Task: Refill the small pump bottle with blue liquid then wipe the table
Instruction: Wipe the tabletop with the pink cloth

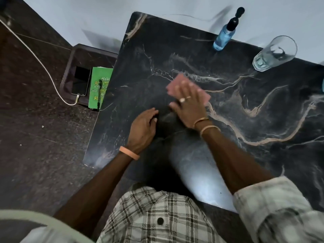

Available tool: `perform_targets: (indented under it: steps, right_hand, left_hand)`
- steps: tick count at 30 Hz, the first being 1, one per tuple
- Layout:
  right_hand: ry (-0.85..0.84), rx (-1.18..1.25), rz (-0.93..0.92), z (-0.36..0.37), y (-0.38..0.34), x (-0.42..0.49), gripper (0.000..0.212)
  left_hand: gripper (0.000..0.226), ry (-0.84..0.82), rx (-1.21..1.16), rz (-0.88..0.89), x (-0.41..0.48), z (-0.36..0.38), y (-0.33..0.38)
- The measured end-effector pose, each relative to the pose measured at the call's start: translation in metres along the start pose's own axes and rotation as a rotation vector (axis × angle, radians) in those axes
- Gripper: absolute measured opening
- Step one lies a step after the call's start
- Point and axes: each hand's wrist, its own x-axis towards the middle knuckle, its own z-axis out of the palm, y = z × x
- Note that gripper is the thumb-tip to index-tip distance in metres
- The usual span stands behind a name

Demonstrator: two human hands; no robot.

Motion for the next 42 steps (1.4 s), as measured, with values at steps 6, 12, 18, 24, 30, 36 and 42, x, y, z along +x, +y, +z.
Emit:
perform_targets:
  steps: [6, 12, 18, 24, 30, 36, 42]
  right_hand:
    - [0.008, 0.078, 0.09, 0.041, -0.027, -0.154, 0.088]
    - [0.047, -0.052, -0.108, 0.023, 0.033, -0.098, 0.08]
    - [-0.047, 0.082, -0.043, 0.031, -0.047, -0.098, 0.077]
    - [-0.012, -0.064, 0.055, -0.014, 0.076, -0.011, 0.077]
    - [-0.009, 0.013, 0.56, -0.024, 0.095, -0.042, 0.085]
    - [0.086, 0.116, 0.966, -0.019, 0.128, -0.098, 0.093]
    - [0.158, 0.103, 0.69, -0.027, 0.118, 0.009, 0.09]
  left_hand:
    - [0.032, -0.026, -0.049, 0.054, 0.01, 0.015, 0.012]
    - [0.03, -0.114, -0.037, 0.162, 0.002, 0.039, 0.014]
    - [0.035, -0.051, -0.107, 0.087, 0.007, 0.03, 0.012]
    - [0.033, -0.087, -0.054, 0.171, 0.023, 0.03, 0.018]
    - [0.032, -0.048, -0.088, 0.181, 0.034, 0.022, 0.028]
    - [0.035, -0.061, -0.137, 0.161, 0.027, 0.028, 0.024]
    - [0.036, -0.06, -0.08, 0.154, 0.033, 0.033, 0.022]
